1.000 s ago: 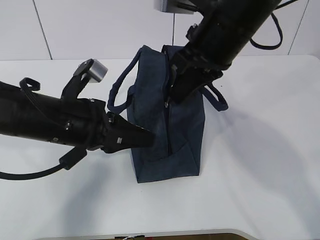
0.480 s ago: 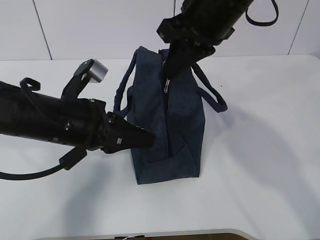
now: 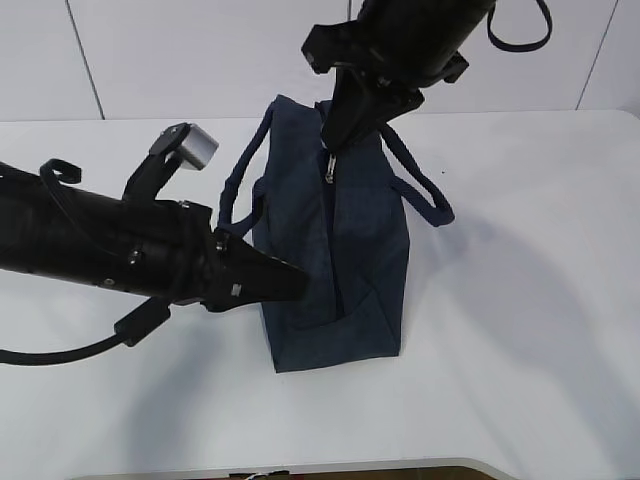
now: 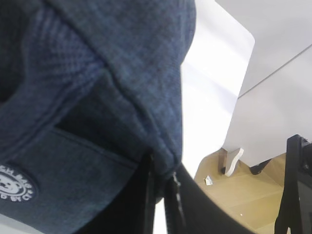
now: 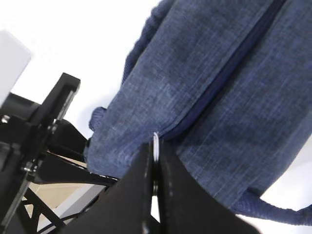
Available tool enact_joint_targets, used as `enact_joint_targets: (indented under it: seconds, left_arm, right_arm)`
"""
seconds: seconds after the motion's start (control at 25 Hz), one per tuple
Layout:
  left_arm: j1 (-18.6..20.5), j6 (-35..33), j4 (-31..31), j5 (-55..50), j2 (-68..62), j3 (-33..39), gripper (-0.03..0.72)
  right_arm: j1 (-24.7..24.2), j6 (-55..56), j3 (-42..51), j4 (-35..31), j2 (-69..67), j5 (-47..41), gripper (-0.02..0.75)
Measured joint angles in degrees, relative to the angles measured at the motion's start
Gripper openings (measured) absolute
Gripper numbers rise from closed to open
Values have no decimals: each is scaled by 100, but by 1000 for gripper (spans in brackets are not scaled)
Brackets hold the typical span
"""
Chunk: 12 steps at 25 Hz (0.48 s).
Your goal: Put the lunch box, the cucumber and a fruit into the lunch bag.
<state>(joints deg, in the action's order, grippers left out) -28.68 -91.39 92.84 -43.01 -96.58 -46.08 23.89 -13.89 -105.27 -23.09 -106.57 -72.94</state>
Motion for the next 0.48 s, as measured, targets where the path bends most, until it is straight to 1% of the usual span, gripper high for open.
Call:
enact_joint_targets:
  seconds: [0.2, 0.48]
  left_arm:
    - [0, 0, 0, 0, 0, -7, -9]
    - [0, 0, 0, 0, 0, -7, -9]
  right_arm:
    - [0, 125, -152, 0, -6, -17, 5]
    - [-71, 528, -652, 92, -260, -102, 5]
